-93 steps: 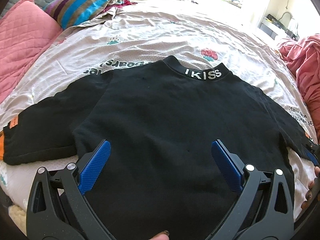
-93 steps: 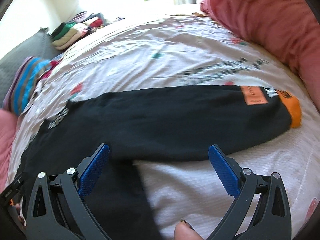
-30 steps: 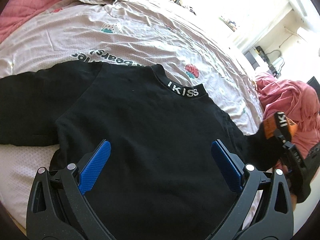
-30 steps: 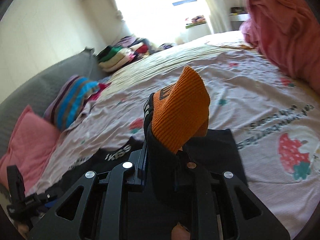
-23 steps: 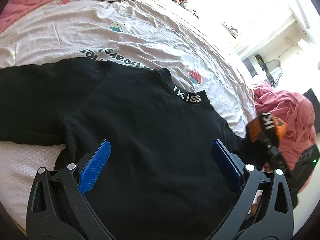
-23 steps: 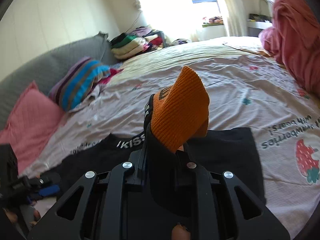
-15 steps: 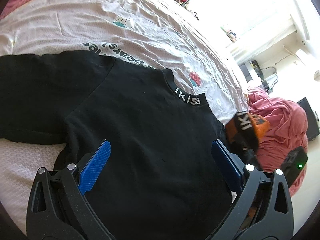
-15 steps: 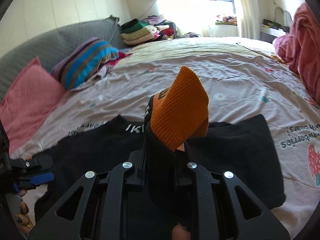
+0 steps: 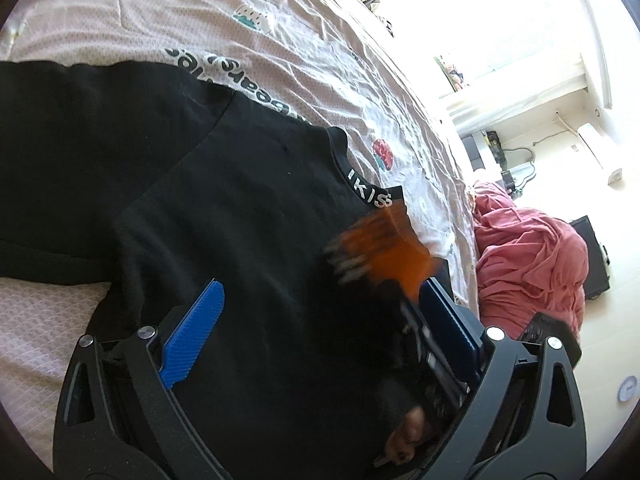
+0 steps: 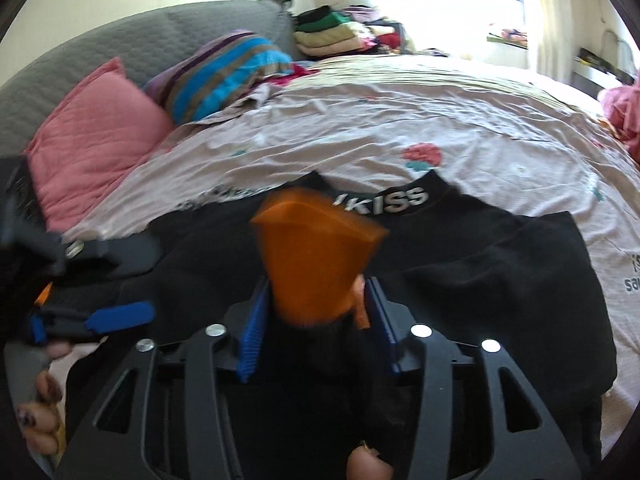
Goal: Fold small clothes
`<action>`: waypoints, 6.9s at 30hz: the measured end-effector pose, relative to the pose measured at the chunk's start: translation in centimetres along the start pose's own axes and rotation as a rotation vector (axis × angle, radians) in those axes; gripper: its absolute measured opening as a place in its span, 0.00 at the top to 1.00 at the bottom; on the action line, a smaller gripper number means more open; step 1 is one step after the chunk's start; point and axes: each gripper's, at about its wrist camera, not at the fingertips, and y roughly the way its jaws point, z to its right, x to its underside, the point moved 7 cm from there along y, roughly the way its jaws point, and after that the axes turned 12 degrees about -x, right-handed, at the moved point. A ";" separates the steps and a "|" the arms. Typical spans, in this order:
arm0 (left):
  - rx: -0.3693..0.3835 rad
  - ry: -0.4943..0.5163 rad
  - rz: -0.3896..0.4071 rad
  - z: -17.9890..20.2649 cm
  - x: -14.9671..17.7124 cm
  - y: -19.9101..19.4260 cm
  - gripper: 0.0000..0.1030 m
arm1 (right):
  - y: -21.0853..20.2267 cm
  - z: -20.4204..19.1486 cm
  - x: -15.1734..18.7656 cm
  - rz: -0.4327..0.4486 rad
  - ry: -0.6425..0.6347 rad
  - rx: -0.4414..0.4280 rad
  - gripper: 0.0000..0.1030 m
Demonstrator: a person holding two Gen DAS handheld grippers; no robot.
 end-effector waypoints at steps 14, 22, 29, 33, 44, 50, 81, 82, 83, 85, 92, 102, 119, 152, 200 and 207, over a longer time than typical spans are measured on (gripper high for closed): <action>0.011 0.032 -0.072 1.1 1.8 3.0 0.48 | -7.7 0.6 3.8 0.004 0.080 -0.089 0.37; -0.013 0.114 -0.031 2.7 1.2 3.0 1.00 | -11.0 4.1 4.0 0.037 0.168 -0.053 0.37; 0.018 0.169 0.103 5.1 -1.0 -2.0 1.00 | -13.8 7.5 4.6 0.064 0.210 0.025 0.37; 0.026 0.185 0.150 5.4 -1.6 -4.1 1.00 | -14.1 8.5 4.6 0.072 0.220 0.060 0.37; -0.177 0.202 0.171 0.8 -0.7 -2.7 0.87 | -10.5 8.8 4.1 0.008 0.175 0.137 0.37; -0.241 0.284 0.224 2.2 -0.6 -3.7 0.80 | -8.3 8.2 3.4 -0.033 0.138 0.151 0.37; -0.267 0.447 0.103 -0.8 1.9 -2.7 0.38 | -6.4 4.4 2.1 -0.042 0.144 0.214 0.11; -0.267 0.445 0.113 -0.8 1.8 -3.1 0.36 | -6.6 4.0 1.8 -0.033 0.139 0.210 0.09; -0.273 0.440 0.128 -0.9 1.5 -3.7 0.32 | -6.6 3.5 1.5 -0.024 0.134 0.209 0.06; -0.287 0.428 0.150 -1.2 1.1 -4.6 0.28 | -6.6 2.7 1.0 -0.012 0.127 0.199 0.06; -0.334 0.356 0.216 -3.6 -0.2 -7.8 0.11 | -5.7 -0.7 -0.5 0.002 0.071 0.142 0.05; -0.406 0.200 0.281 -9.6 -1.5 -11.6 0.09 | -3.4 -6.3 -1.9 0.007 -0.023 0.038 0.05; -0.516 -0.069 0.352 -20.6 -2.6 -16.6 0.09 | 0.9 -13.7 -2.5 -0.043 -0.133 -0.098 0.05; -0.442 -0.261 0.503 -25.5 -5.5 -19.7 0.94 | 3.3 -15.7 -0.8 -0.091 -0.129 -0.202 0.05; -0.125 0.318 0.332 9.1 0.5 -10.2 0.94 | -14.1 6.4 2.5 0.139 0.231 0.036 0.05; -0.132 0.369 0.223 10.0 2.7 -5.1 0.94 | -15.2 8.7 3.6 0.147 0.282 0.063 0.05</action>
